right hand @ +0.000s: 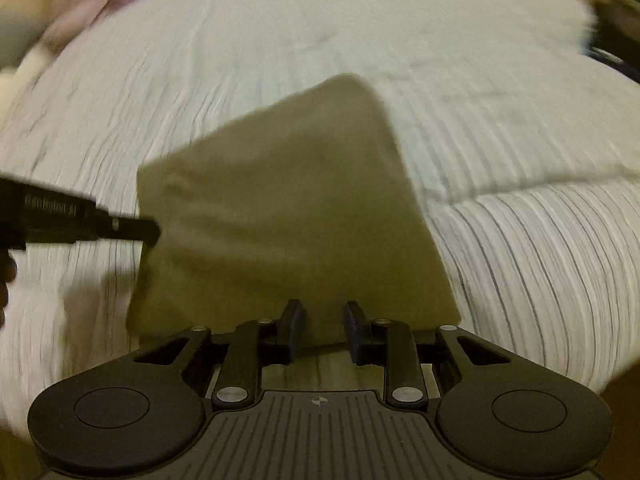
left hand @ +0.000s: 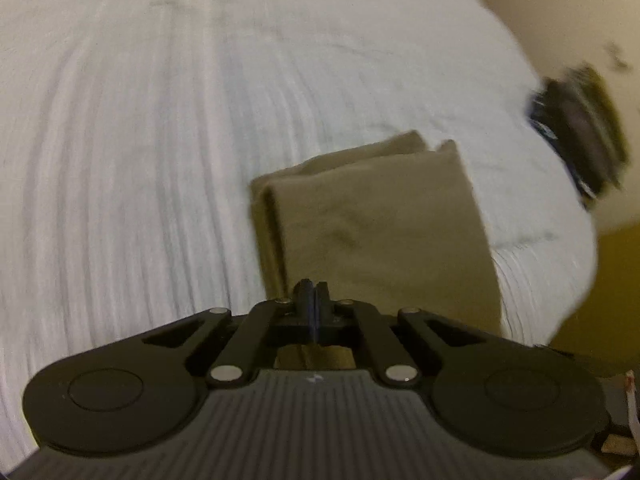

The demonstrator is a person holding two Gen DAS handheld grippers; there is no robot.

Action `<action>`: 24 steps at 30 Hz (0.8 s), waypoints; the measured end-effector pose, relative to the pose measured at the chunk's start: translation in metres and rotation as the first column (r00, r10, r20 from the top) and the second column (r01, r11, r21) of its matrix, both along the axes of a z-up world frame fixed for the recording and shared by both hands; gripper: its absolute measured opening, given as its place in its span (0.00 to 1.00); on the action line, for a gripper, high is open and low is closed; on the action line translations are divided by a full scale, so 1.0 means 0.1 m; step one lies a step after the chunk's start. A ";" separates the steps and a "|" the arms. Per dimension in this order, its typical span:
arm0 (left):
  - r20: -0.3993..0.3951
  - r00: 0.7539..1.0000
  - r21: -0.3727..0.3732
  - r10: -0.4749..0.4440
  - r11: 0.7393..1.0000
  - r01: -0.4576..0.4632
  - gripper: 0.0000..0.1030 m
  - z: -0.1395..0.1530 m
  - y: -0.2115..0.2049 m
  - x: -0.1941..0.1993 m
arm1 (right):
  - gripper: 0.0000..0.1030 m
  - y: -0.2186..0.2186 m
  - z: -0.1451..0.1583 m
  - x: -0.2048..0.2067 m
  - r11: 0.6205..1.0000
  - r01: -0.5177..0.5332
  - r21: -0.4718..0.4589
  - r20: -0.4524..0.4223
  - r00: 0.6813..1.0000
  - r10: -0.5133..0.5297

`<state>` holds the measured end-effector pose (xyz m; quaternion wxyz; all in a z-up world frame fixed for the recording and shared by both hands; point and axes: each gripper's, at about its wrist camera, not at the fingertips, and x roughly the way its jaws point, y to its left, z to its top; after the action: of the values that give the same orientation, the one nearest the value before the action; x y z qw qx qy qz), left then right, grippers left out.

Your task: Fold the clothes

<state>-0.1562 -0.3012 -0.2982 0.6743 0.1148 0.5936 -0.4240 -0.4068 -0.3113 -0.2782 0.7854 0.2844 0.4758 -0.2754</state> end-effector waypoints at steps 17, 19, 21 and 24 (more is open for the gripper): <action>0.124 0.969 0.235 0.216 0.942 -0.240 0.32 0.83 0.13 -0.68 | 0.70 -0.59 0.66 -0.23 0.961 -0.142 0.237 -0.018 0.989 0.150; 0.150 0.966 0.229 0.211 0.943 -0.241 0.34 0.96 0.12 -0.74 | 0.70 -0.56 0.76 -0.23 0.957 -0.163 0.238 -0.027 0.984 0.175; 0.170 0.964 0.224 0.202 0.945 -0.238 0.35 1.06 0.10 -0.80 | 0.70 -0.53 0.85 -0.22 0.956 -0.186 0.227 -0.036 0.979 0.199; 0.190 0.964 0.222 0.187 0.948 -0.228 0.35 1.20 0.08 -0.89 | 0.70 -0.50 0.97 -0.24 0.953 -0.216 0.213 -0.044 0.972 0.230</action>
<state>-0.2454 -0.2934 -0.1786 0.7435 0.1678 0.5911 -0.2640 -0.4305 -0.3614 -0.1815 0.7611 0.2993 0.5573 -0.1435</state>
